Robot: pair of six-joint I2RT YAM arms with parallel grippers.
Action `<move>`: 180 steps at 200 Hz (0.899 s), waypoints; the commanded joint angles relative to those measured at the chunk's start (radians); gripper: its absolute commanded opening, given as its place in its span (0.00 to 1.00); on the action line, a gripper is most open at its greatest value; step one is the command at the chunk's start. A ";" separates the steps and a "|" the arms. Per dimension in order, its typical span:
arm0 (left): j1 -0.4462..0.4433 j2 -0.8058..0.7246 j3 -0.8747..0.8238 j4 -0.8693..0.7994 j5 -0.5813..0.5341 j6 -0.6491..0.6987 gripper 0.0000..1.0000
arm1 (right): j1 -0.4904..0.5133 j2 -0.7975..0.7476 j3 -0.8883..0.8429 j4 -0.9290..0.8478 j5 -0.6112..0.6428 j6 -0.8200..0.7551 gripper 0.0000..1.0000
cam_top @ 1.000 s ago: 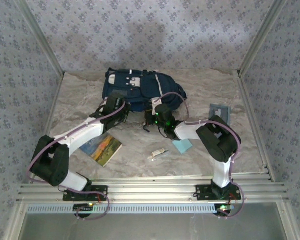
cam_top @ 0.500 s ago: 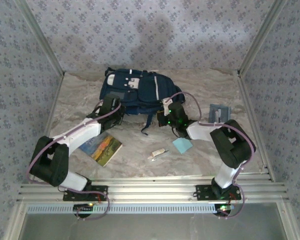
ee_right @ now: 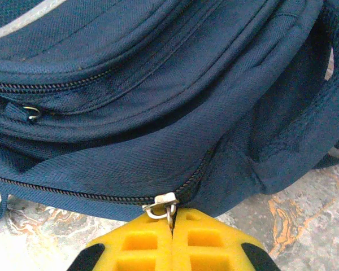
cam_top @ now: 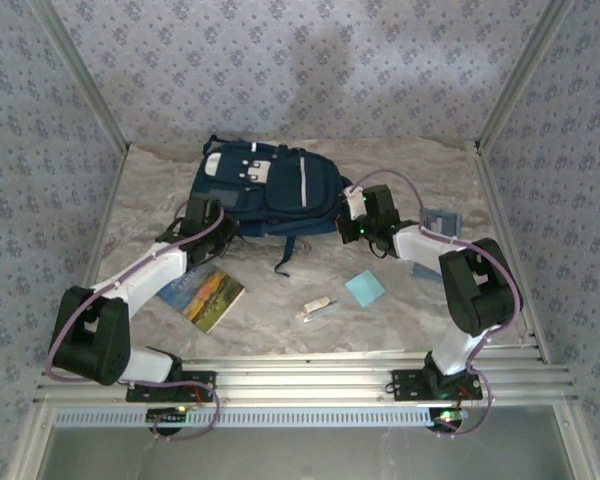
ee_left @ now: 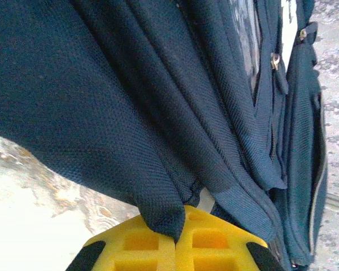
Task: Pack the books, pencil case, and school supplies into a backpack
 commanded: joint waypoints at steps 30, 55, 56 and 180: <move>0.142 0.072 0.018 0.023 0.033 0.250 0.00 | 0.019 0.026 0.103 -0.230 -0.029 -0.094 0.00; 0.184 0.170 0.086 0.039 0.072 0.361 0.00 | 0.084 0.023 0.119 -0.325 -0.072 -0.099 0.00; 0.185 0.176 0.089 0.040 0.075 0.365 0.00 | 0.089 0.024 0.121 -0.330 -0.074 -0.099 0.00; 0.130 0.198 0.091 0.097 0.281 0.198 0.74 | 0.243 0.189 0.335 -0.507 -0.216 0.096 0.00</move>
